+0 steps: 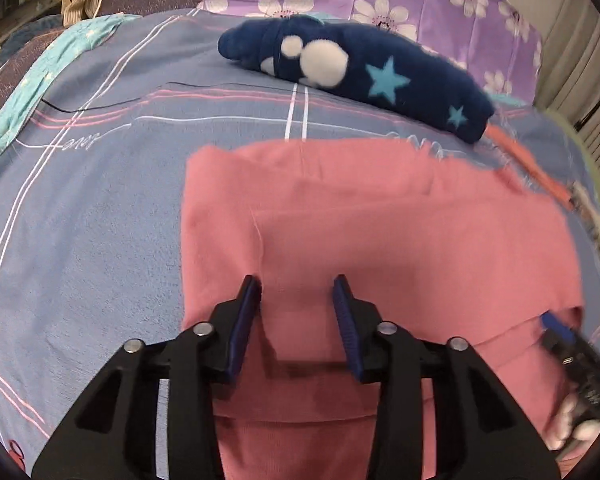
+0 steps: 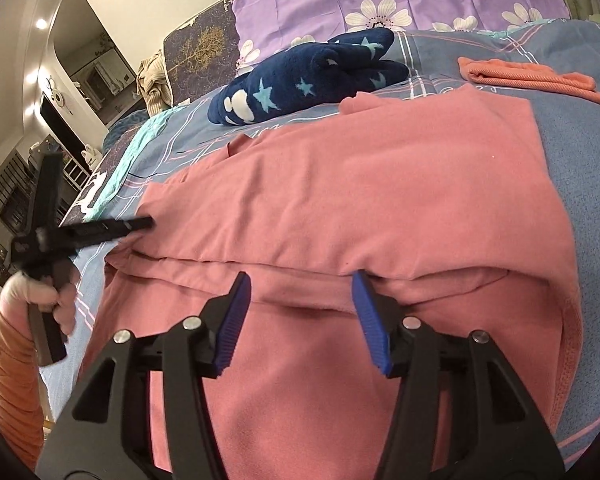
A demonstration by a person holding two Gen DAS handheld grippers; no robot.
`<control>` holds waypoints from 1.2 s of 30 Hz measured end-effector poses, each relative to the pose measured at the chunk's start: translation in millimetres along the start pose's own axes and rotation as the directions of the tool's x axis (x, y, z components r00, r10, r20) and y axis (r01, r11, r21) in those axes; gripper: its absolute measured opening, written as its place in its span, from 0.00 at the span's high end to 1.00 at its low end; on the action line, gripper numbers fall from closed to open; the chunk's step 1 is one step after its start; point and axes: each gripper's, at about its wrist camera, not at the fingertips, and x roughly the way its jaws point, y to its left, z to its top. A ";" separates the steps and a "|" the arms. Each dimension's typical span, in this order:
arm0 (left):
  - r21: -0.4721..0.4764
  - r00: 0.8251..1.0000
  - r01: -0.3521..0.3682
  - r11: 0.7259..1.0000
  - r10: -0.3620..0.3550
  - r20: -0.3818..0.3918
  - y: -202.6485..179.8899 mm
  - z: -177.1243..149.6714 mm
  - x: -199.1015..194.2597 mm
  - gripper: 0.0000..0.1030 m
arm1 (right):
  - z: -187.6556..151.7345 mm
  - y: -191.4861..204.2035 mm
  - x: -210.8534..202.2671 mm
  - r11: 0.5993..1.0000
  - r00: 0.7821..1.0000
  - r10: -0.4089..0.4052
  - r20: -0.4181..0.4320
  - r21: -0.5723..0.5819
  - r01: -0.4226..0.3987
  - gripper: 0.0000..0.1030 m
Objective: Fold small clothes
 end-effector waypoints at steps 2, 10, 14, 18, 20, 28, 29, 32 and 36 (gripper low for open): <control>0.021 0.999 -0.008 1.000 0.007 0.041 -1.3 0.6 -11.1 0.98 | -1.5 5.5 -0.6 0.999 0.999 -0.031 0.003 -0.026 0.032 0.48; 0.007 0.990 -0.064 0.998 0.063 0.126 20.5 1.2 -44.8 0.98 | -15.1 45.1 2.2 0.954 0.977 -0.213 0.009 -0.214 0.210 0.32; 0.012 0.980 -0.077 0.997 0.074 0.185 12.9 -5.3 -53.7 0.77 | -14.0 37.9 -8.8 0.969 0.983 -0.182 -0.017 -0.175 0.176 0.32; 0.111 0.969 0.013 0.994 -0.040 0.243 -17.7 -5.4 -63.4 0.76 | -4.0 18.4 -41.1 0.993 0.996 -0.088 -0.004 -0.082 0.087 0.38; 0.144 0.975 0.062 0.988 -0.090 0.201 -31.2 -4.5 -50.8 0.76 | 13.0 4.1 -65.0 0.996 0.995 -0.083 0.049 -0.038 0.085 0.38; 0.155 0.986 0.066 0.986 -0.089 0.143 -42.1 -21.6 5.1 0.71 | 110.2 -109.1 -70.1 0.960 0.992 -0.127 0.021 0.256 0.117 0.38; 0.150 0.985 0.074 0.986 -0.095 0.142 -40.5 -21.2 5.1 0.71 | 121.6 -124.3 -58.7 0.943 0.992 -0.122 -0.009 0.309 0.119 0.37; 0.157 0.986 0.063 0.986 -0.086 0.146 -41.5 -22.0 5.2 0.71 | 143.3 -145.9 -28.2 0.900 0.991 -0.095 -0.098 0.417 0.128 0.36; 0.170 0.986 0.039 0.985 -0.066 0.153 -48.7 -21.5 7.0 0.71 | 162.0 -135.0 16.8 0.911 0.955 -0.127 -0.270 0.350 0.220 0.36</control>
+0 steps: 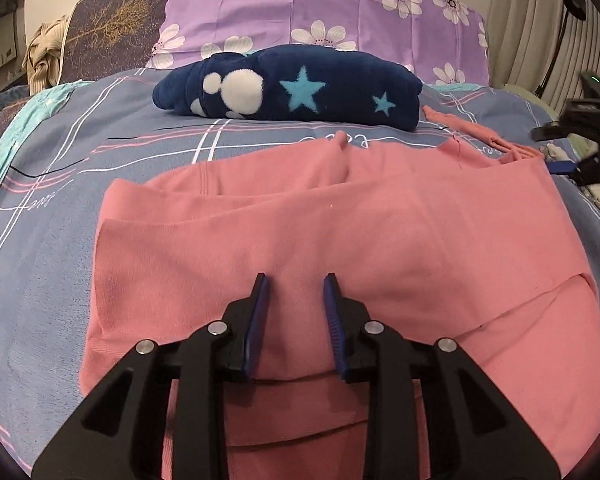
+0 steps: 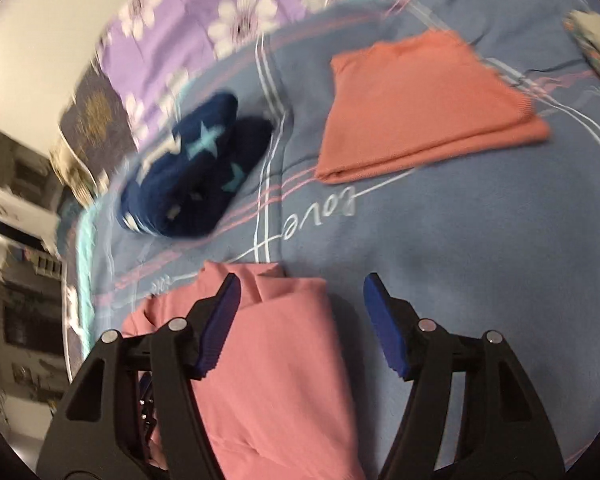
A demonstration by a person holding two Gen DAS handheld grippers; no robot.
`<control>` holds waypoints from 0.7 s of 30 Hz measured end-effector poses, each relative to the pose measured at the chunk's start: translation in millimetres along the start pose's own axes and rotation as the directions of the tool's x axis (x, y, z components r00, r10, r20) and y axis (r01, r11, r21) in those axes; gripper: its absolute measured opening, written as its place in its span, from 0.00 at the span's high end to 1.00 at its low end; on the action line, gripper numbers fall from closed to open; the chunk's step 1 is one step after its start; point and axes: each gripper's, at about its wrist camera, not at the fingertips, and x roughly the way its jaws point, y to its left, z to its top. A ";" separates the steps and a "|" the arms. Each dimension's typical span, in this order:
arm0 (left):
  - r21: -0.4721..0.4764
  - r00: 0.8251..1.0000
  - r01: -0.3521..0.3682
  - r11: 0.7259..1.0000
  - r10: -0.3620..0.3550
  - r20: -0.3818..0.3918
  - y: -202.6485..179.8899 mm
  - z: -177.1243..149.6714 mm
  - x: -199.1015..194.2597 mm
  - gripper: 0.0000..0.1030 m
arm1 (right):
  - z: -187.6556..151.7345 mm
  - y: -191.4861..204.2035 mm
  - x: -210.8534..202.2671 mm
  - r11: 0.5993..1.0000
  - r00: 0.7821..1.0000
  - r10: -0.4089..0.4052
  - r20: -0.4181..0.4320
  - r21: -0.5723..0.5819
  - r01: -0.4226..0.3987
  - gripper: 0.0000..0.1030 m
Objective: Fold small clothes
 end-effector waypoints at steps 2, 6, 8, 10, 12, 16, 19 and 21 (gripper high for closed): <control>-0.012 1.000 0.014 1.000 -0.014 0.001 1.5 -1.0 -0.4 0.71 | 1.0 7.9 14.8 0.998 0.995 -0.068 -0.066 -0.015 0.068 0.51; -0.039 0.999 0.048 0.998 -0.047 0.005 6.6 -1.3 -0.8 0.71 | -10.5 26.9 -12.2 0.986 0.989 -0.142 0.043 -0.088 0.145 0.96; -0.039 0.999 0.049 0.998 -0.048 0.005 6.0 -1.2 -0.7 0.71 | -18.3 43.2 -41.9 0.935 0.936 -0.276 0.218 -0.166 0.314 0.97; -0.029 0.999 0.037 0.999 -0.037 0.003 5.4 -0.9 -0.7 0.70 | -23.6 50.1 -53.4 0.826 0.815 -0.449 0.366 -0.177 0.535 1.00; -0.018 1.000 0.025 1.000 -0.025 0.003 3.3 -0.7 -0.6 0.70 | -20.4 42.7 -53.7 0.827 0.820 -0.437 0.371 -0.194 0.528 1.00; -0.020 1.000 0.028 0.999 -0.028 0.004 3.4 -1.0 -0.9 0.70 | -13.2 21.3 -41.4 0.919 0.915 -0.326 0.239 -0.145 0.366 0.93; -0.014 1.000 0.019 1.000 -0.019 0.005 1.4 -0.9 -0.9 0.70 | -10.5 7.5 -22.9 0.958 0.954 -0.263 0.143 -0.081 0.276 0.64; -0.013 1.000 0.018 1.000 -0.018 0.005 1.1 -1.0 -1.0 0.70 | -7.6 -0.2 -11.8 0.966 0.963 -0.245 0.108 -0.054 0.252 0.63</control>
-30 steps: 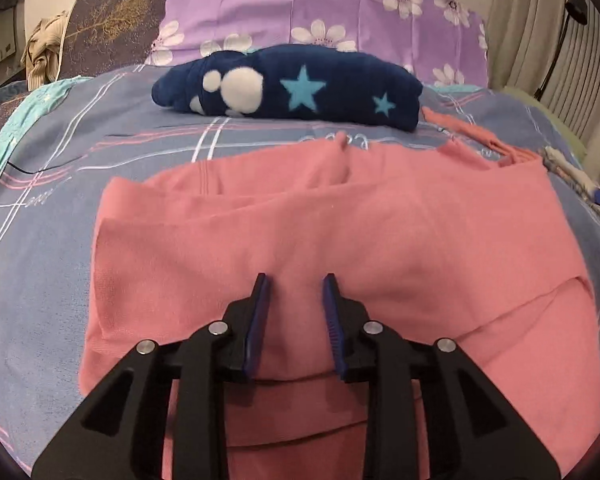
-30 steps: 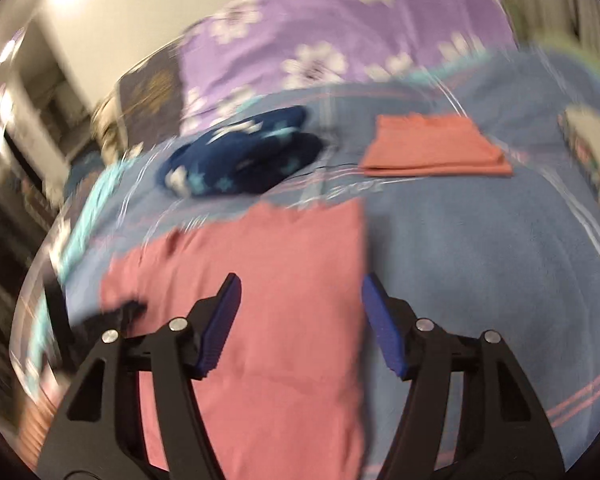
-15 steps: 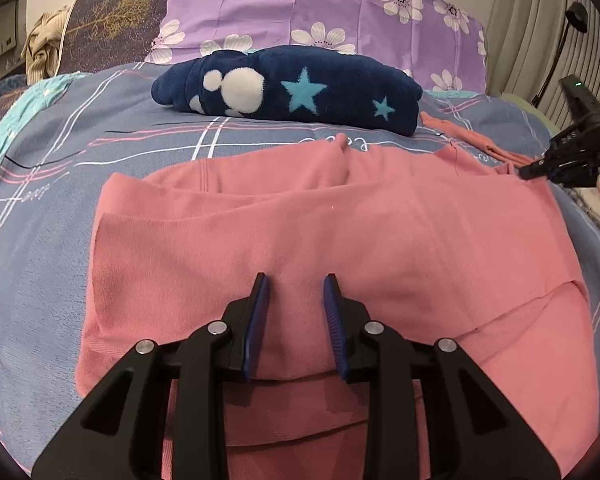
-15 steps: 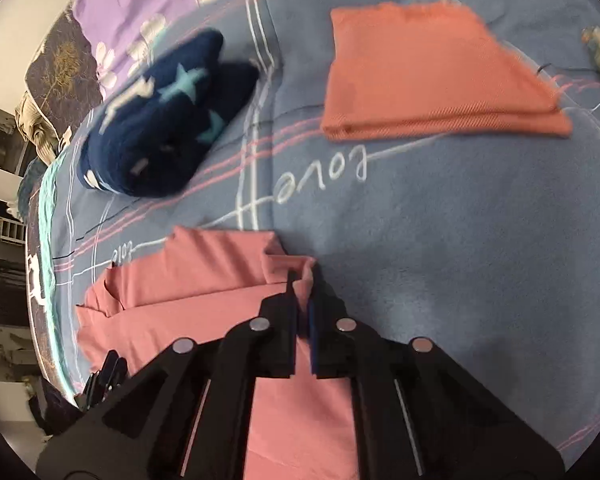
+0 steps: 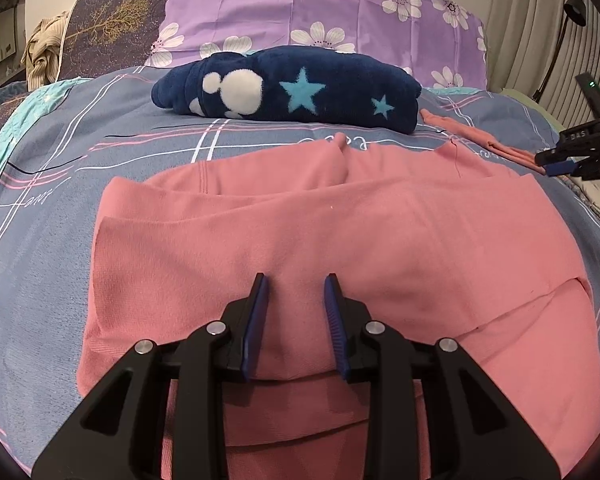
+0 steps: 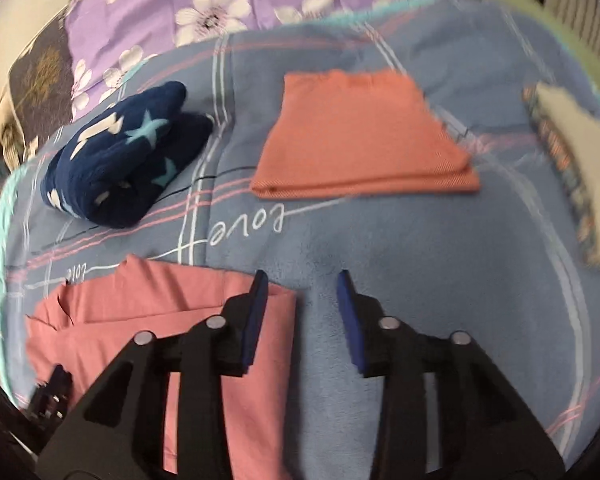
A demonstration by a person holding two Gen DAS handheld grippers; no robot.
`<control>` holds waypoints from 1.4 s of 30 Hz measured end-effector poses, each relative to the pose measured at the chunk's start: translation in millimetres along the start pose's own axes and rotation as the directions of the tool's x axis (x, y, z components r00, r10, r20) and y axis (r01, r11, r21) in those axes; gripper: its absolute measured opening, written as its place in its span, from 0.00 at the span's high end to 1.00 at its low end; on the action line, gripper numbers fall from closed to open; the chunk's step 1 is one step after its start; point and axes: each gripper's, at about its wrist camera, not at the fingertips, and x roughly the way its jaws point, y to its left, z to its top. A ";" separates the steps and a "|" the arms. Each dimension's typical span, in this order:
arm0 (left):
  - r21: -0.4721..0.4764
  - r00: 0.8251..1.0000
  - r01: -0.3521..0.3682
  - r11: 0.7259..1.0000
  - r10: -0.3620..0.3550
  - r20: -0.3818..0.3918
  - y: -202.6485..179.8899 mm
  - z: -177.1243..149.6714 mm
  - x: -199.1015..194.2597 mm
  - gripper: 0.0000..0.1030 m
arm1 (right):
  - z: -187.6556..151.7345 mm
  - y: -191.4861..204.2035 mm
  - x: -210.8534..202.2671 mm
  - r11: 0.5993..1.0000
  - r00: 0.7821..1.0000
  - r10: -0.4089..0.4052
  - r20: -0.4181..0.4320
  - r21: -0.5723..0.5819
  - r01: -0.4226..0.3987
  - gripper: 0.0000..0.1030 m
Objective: Fold small clothes
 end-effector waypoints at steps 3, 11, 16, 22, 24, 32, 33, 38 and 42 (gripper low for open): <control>-0.006 1.000 0.007 1.000 -0.007 0.000 0.8 0.1 0.0 0.70 | -6.8 -1.9 24.9 0.998 0.991 0.060 -0.121 0.042 -0.055 0.41; -0.009 1.000 0.015 1.000 -0.015 -0.001 1.6 0.4 0.7 0.69 | -28.8 32.8 -1.4 0.983 0.987 -0.086 0.134 -0.149 0.106 0.98; -0.014 1.000 0.023 1.000 -0.023 0.000 3.1 0.2 0.5 0.68 | -45.6 42.1 -1.8 0.911 0.900 -0.355 0.253 -0.123 0.394 0.91; -0.009 1.000 0.030 1.000 -0.030 0.000 0.8 0.5 0.6 0.65 | -85.5 88.2 -32.3 0.943 0.963 -0.052 0.266 -0.305 0.135 0.91; -0.021 0.999 0.045 0.999 -0.045 0.008 3.1 0.8 -2.0 0.65 | -104.4 104.5 -24.8 0.935 0.981 -0.001 0.193 -0.347 0.070 0.85; -0.105 0.996 -0.083 0.991 0.087 0.035 64.0 43.1 -16.7 0.64 | -142.8 106.5 10.9 0.906 0.961 0.008 0.276 -0.409 0.110 0.74; -0.106 0.994 -0.108 0.988 0.110 0.014 73.8 50.6 -10.0 0.64 | -141.3 105.1 12.5 0.908 0.961 0.014 0.276 -0.406 0.104 0.74; -0.161 0.999 -0.002 0.987 -0.007 -0.053 105.8 80.5 26.8 0.60 | -137.4 96.2 11.3 0.919 0.962 0.049 0.269 -0.390 0.063 0.74; 0.027 0.996 0.025 0.999 -0.023 -0.087 66.7 91.0 44.8 0.58 | -132.9 84.3 13.2 0.922 0.962 0.063 0.266 -0.385 0.046 0.74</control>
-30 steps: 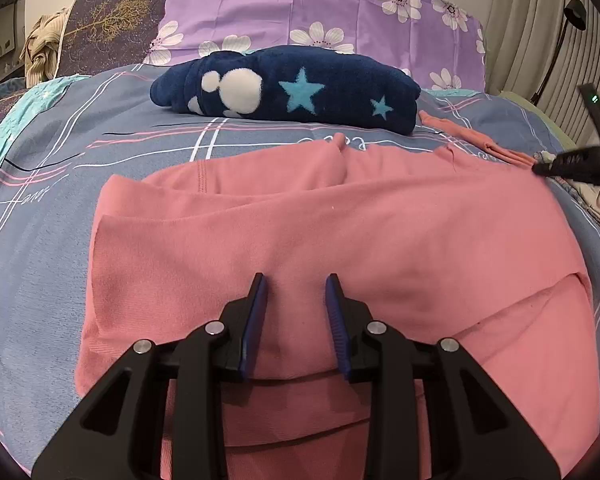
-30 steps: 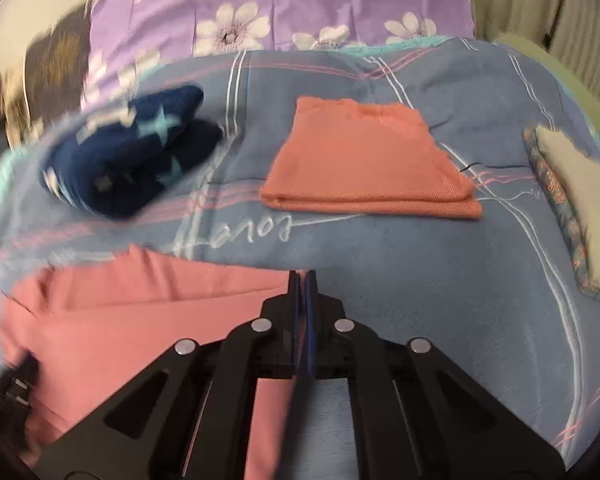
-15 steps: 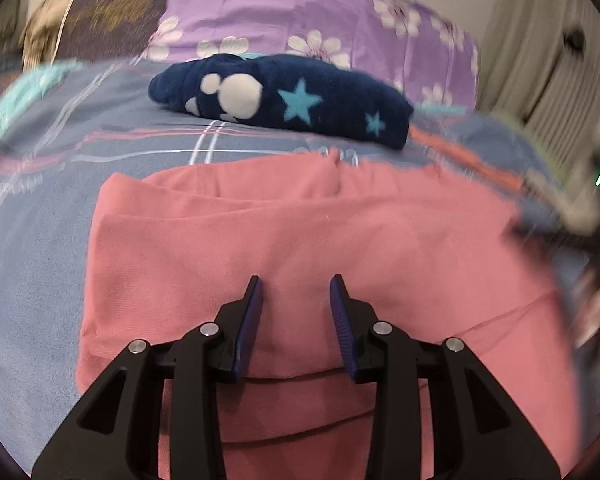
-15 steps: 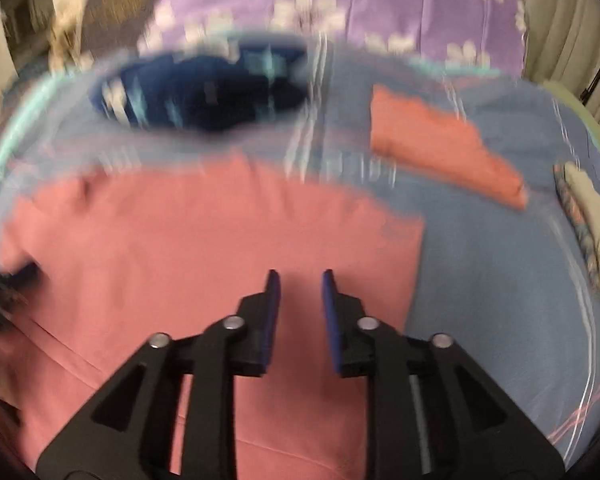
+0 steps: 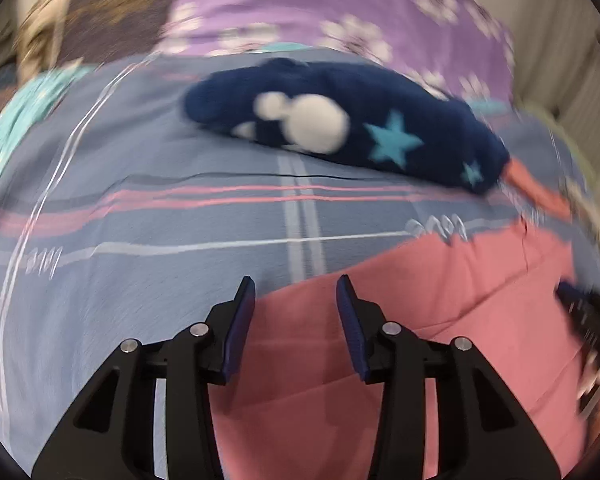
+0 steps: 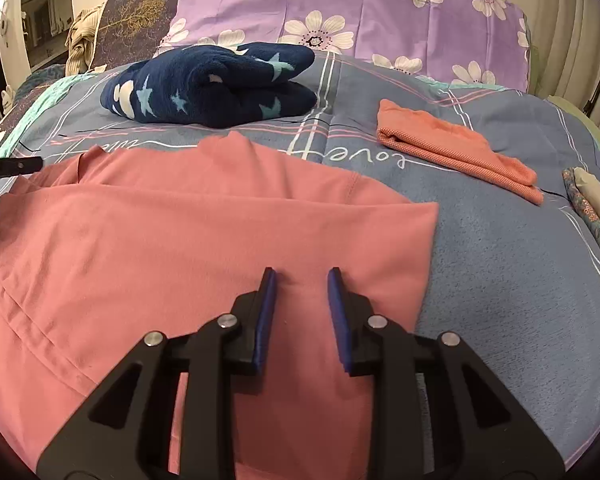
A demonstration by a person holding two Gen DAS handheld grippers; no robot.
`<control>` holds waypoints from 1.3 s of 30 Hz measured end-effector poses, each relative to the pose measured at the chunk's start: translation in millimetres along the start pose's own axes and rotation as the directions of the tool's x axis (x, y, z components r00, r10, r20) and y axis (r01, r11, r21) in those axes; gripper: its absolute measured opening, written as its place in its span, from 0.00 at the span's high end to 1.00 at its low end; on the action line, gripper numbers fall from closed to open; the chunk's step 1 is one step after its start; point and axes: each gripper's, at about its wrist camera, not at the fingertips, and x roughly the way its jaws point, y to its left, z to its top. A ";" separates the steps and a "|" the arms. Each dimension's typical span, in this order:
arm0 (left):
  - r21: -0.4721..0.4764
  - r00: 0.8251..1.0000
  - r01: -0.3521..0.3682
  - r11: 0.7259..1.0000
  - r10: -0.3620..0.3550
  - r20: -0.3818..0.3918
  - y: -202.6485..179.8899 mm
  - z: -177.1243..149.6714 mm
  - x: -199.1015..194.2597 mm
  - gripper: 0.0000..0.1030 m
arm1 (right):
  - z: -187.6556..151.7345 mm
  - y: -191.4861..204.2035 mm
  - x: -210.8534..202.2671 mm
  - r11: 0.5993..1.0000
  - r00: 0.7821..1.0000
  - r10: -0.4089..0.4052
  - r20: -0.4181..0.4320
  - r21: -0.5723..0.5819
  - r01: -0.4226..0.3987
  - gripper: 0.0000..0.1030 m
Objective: Fold small clothes
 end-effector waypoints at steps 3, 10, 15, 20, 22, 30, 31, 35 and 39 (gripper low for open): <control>0.130 1.000 0.015 0.991 -0.015 0.000 -31.5 5.0 5.5 0.58 | -0.7 -0.7 0.0 1.000 1.000 0.008 0.002 0.007 -0.008 0.73; 0.185 0.996 -0.094 0.978 0.095 0.005 -48.0 5.1 22.8 0.97 | -1.3 -4.7 -0.4 0.999 1.000 0.027 0.007 0.023 -0.027 0.73; 0.104 0.990 -0.136 0.985 0.131 0.055 -26.3 -6.1 15.3 0.96 | -1.3 -5.2 -0.3 0.999 1.000 0.029 0.008 0.025 -0.029 0.73; 0.102 0.980 -0.163 0.981 0.149 0.132 -28.4 -2.0 -17.1 0.90 | -1.3 -5.2 -0.4 0.999 1.000 0.029 0.008 0.025 -0.029 0.73; 0.089 0.979 -0.129 0.988 0.113 0.170 -30.7 -4.9 -43.6 0.79 | -1.3 -5.2 -0.5 0.999 1.000 0.027 0.009 0.024 -0.028 0.73; 0.211 0.988 -0.157 0.965 0.153 0.034 -36.8 -72.2 -22.1 0.68 | -0.9 -1.9 -0.7 1.000 1.000 0.007 0.008 0.008 -0.007 0.73; 0.236 0.985 -0.169 0.957 0.156 0.072 -37.3 -78.2 -22.7 0.67 | -0.9 -1.4 -0.7 1.000 1.000 0.003 0.008 0.004 -0.003 0.73; 0.190 0.983 -0.183 0.964 0.177 0.051 -36.9 -72.7 -29.1 0.68 | -0.5 -1.1 -1.1 1.000 1.000 -0.004 0.007 0.000 0.004 0.73; 0.191 0.976 -0.214 0.958 0.202 0.079 -36.1 -83.0 -53.2 0.68 | -0.9 -4.8 -16.4 1.000 0.999 -0.025 0.033 0.013 0.024 0.73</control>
